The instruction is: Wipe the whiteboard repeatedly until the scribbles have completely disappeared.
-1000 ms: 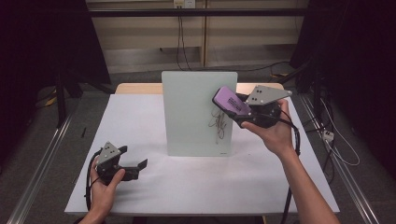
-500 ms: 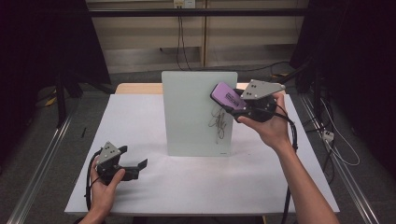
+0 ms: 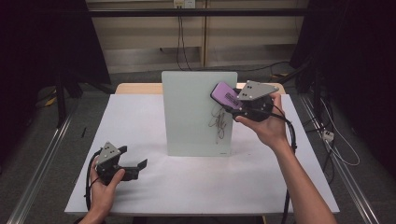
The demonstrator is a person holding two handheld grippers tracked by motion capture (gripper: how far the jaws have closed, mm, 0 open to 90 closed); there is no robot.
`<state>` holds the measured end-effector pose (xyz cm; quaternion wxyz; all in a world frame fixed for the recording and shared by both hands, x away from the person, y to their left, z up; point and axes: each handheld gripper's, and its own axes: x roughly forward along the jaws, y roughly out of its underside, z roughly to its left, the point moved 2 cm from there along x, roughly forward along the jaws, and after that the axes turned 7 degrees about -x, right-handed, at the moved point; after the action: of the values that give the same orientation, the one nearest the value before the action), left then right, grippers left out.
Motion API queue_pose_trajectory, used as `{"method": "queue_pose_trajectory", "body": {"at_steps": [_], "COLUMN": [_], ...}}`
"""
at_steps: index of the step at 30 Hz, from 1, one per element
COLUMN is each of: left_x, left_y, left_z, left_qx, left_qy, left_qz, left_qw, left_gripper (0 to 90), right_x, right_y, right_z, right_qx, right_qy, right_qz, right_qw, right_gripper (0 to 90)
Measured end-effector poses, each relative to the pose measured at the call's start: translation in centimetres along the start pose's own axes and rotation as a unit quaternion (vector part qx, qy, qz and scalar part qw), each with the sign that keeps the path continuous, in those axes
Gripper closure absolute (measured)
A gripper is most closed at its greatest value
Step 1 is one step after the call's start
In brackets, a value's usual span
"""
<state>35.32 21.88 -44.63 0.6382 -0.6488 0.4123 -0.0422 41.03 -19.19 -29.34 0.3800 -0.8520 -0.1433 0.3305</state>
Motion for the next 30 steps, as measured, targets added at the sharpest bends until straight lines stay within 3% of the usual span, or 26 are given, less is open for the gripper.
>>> {"method": "queue_pose_trajectory", "body": {"at_steps": [15,30], "left_x": [0.0,0.0], "left_y": [0.0,0.1], "left_z": [-0.1,-0.1], "left_qx": [0.001,0.002], "left_qy": [0.002,0.001], "left_qz": [0.003,0.004], "left_qw": [1.0,1.0], "left_gripper": [4.5,4.5], "right_x": [0.6,1.6], "right_y": [0.7,1.6], "right_z": [1.3,3.3], "right_qx": [-0.019,-0.022], "right_qy": [-0.007,-0.033], "right_qz": [0.019,0.032], "right_qw": [0.9996,0.9987], "right_gripper": [42.1,42.1]}}
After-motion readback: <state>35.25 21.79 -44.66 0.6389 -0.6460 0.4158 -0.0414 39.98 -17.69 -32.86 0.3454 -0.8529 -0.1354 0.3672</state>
